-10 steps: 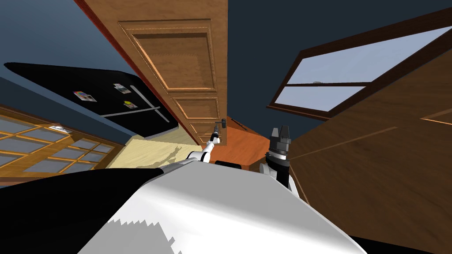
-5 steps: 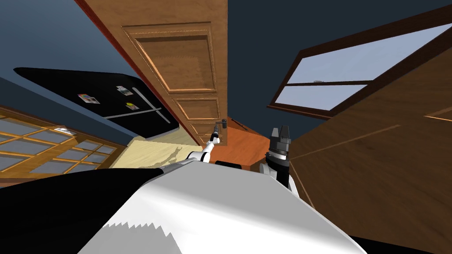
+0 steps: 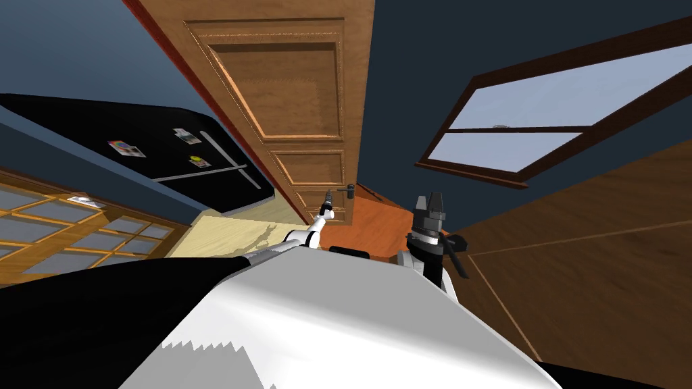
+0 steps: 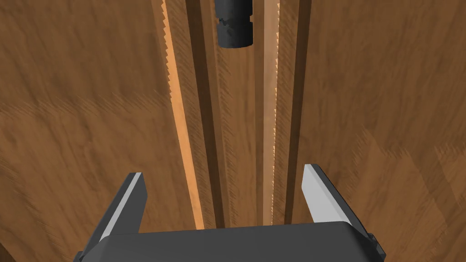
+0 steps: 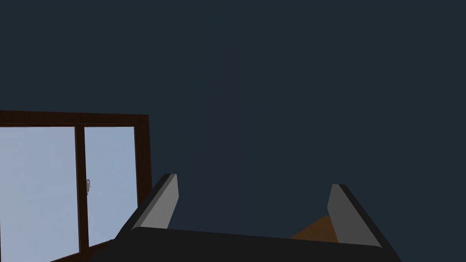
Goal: Push the door open
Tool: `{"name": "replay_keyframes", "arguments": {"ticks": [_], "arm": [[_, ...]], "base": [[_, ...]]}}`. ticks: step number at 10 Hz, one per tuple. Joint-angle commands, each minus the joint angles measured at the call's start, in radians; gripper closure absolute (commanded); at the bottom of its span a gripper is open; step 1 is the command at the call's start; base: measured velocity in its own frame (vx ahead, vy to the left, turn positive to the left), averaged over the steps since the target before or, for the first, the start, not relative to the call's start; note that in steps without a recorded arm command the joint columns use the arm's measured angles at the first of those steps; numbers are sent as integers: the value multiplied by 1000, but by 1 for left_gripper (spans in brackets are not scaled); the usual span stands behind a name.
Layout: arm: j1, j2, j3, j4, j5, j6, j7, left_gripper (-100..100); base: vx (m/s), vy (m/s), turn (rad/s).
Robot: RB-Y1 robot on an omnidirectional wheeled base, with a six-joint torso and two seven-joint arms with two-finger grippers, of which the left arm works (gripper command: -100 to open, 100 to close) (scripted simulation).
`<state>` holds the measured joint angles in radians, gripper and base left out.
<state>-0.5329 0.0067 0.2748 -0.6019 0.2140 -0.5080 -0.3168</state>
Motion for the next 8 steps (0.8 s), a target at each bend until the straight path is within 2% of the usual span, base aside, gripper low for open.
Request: {"name": "replay_keyframes", "arguments": {"ticks": [1, 4, 5, 6, 8], "arm": [[8, 19, 2, -20, 4, 9, -6, -100], [-1, 74, 13, -5, 28, -5, -34, -100], [-6, 86, 20, 3, 41, -13, -49, -100], [-11, 88, 27, 12, 56, -22, -66, -100], [-19, 70, 37, 23, 76, -34, -89, -100]], "base": [[108, 185, -25], [101, 162, -60], [134, 86, -117], [172, -29, -165], [107, -126, -62]]}}
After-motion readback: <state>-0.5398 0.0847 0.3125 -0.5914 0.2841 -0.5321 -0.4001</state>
